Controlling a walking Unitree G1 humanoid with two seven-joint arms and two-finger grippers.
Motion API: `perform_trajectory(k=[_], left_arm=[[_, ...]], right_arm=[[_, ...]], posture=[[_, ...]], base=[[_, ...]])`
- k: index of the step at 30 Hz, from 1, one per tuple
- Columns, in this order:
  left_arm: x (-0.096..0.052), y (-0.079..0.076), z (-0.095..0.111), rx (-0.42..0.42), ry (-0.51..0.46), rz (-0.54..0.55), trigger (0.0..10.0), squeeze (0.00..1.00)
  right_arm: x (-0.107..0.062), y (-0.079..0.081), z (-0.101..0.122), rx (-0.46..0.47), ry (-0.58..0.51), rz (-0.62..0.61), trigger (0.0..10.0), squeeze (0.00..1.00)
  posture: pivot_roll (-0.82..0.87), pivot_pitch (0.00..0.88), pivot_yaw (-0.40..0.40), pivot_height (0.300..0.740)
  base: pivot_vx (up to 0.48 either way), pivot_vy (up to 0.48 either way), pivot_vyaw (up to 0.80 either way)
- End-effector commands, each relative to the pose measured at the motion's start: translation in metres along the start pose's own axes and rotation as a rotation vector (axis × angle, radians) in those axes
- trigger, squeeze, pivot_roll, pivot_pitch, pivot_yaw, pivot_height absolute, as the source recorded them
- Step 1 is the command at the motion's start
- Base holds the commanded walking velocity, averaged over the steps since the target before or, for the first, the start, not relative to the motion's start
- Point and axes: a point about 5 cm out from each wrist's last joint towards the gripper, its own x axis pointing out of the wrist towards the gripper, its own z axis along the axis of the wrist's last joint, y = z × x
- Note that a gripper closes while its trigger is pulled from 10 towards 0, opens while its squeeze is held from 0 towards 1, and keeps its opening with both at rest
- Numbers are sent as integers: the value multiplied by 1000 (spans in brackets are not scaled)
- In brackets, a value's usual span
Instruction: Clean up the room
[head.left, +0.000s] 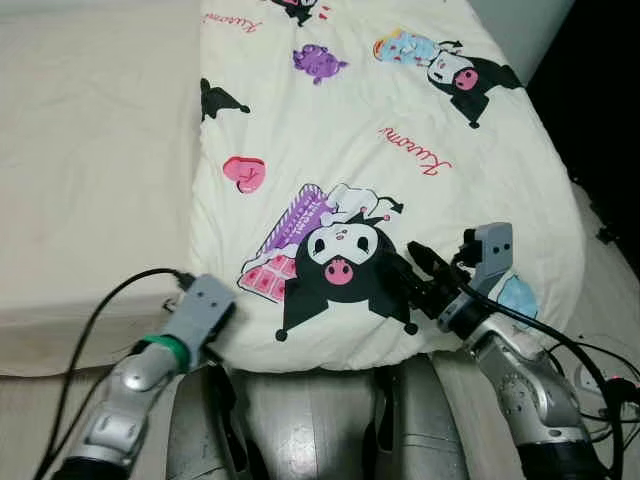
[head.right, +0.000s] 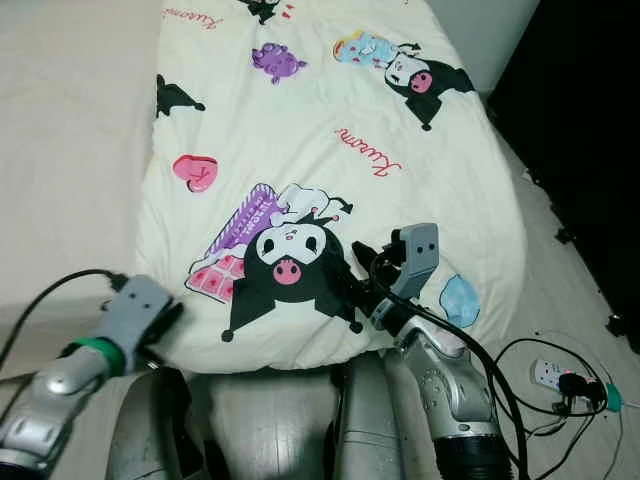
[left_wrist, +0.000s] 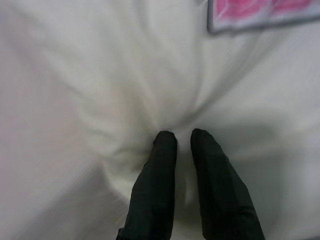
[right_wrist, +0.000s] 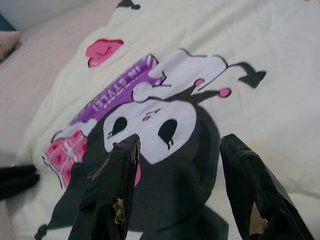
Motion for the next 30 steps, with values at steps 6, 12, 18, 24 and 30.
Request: perform_trajectory(k=[6, 12, 18, 24, 30], left_arm=[[-19, 15, 24, -108, -96, -158, 10000, 0], [-63, 43, 105, -231, -421, -367, 10000, 0], [-70, 51, 168, -277, -704, -252, 10000, 0], [-8, 18, 154, -217, -567, 108, 10000, 0], [24, -7, 138, -382, -434, 184, 10000, 0]], right_arm=[[0, 4, -6, -26, 28, 11, 10000, 0], [-3, 11, 6, -24, -12, 58, 10000, 0], [6, 25, 17, -77, -81, 72, 10000, 0], [20, 29, 40, -216, -238, -55, 10000, 0], [25, 30, 76, -277, -378, -86, 10000, 0]], posture=[[-61, 130, 34, 511], [-47, 127, 6, 511], [-45, 118, -12, 511], [-40, 95, -12, 511], [-89, 60, -27, 511]], base=[[0, 0, 0], [0, 0, 0], [0, 0, 0], [0, 0, 0], [0, 0, 0]])
